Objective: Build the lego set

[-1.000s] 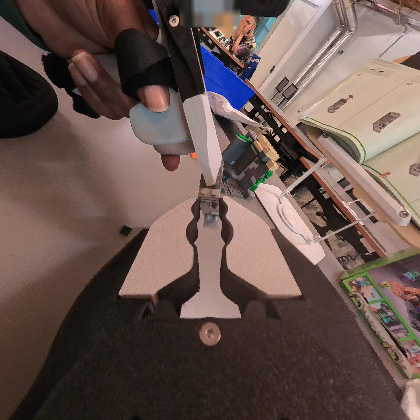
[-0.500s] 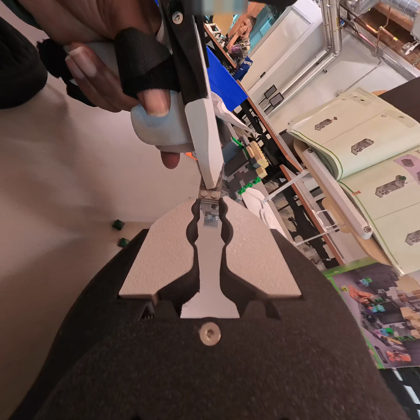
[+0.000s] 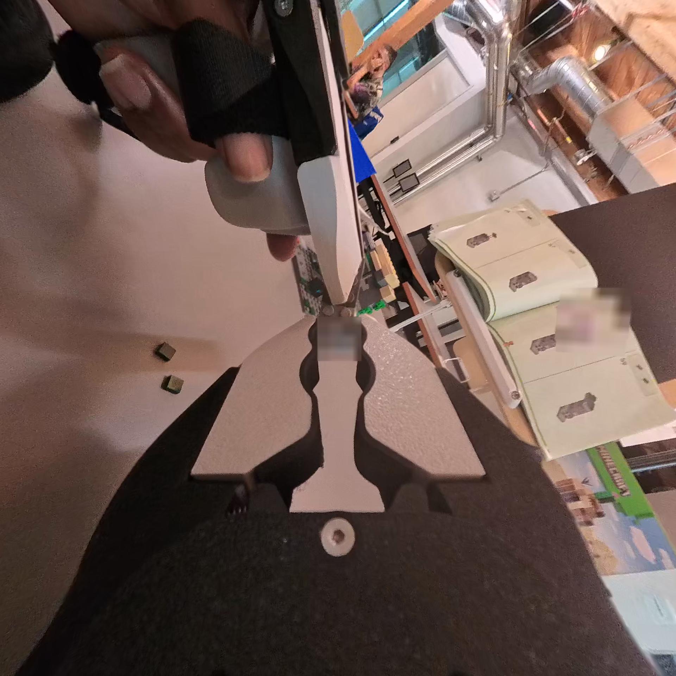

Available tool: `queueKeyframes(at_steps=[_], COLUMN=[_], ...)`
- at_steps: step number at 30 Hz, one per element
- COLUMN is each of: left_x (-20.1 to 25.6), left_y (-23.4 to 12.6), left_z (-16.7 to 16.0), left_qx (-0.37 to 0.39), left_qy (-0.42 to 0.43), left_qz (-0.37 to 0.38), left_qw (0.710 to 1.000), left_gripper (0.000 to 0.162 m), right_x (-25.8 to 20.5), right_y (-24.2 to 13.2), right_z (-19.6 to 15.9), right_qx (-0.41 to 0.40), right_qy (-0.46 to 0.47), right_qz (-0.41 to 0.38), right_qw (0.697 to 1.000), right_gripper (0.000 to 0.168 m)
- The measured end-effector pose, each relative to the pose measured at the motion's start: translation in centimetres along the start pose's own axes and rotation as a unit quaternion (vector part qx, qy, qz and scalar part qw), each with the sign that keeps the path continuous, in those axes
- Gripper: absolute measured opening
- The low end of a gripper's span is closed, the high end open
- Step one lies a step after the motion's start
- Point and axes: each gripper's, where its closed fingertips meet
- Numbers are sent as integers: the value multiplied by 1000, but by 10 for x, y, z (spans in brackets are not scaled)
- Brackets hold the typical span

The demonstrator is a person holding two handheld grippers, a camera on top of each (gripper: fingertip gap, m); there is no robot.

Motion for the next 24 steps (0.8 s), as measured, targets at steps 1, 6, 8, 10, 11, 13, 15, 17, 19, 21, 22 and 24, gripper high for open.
queueKeyframes(at_steps=[1,6,8,10,11,13,15,17,19,21,22,24], left_x=[0,0,1,3,3,0,-3,-3,1,4,6,9], left_y=[-1,-5,-6,-6,-6,-8,-10,-9,-8,-7,-7,-6], left_z=[1,2,2,0,-2,-2,-3,-10,-15,-17,-17,-21], left_qx=[-2,-3,-3,-10,-17,-17,-26,-42,-48,-49,-49,-57], left_qy=[11,28,31,40,43,44,43,33,18,25,32,38], left_qz=[5,17,13,6,5,1,-8,-32,-65,-82,-90,-104], left_qw=[1000,999,999,999,999,999,999,998,997,995,994,992], left_gripper=[20,26,29,38,44,54,68,86,97,102,102,97], right_x=[0,0,0,0,0,-2,-5,-10,-16,-22,-25,-28], right_y=[0,-1,-1,-2,-2,-2,-2,-2,-3,-5,-5,-7], right_z=[2,7,8,9,8,8,8,10,13,16,18,22], right_qx=[4,16,20,25,26,28,33,41,50,62,68,78], right_qy=[-4,-13,-19,-26,-30,-41,-55,-66,-77,-90,-94,-101], right_qz=[-2,-5,-7,-8,-8,-7,-2,6,18,29,33,40], right_qw=[1000,1000,1000,999,999,999,998,997,996,994,993,991], right_gripper=[16,16,16,16,16,16,16,16,16,16,16,16])
Point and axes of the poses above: each gripper's, where its closed fingertips meet, y out along the fingers, z out of its top, x = y × z across the jaws, and after that the axes turned 8 degrees about y, right-handed
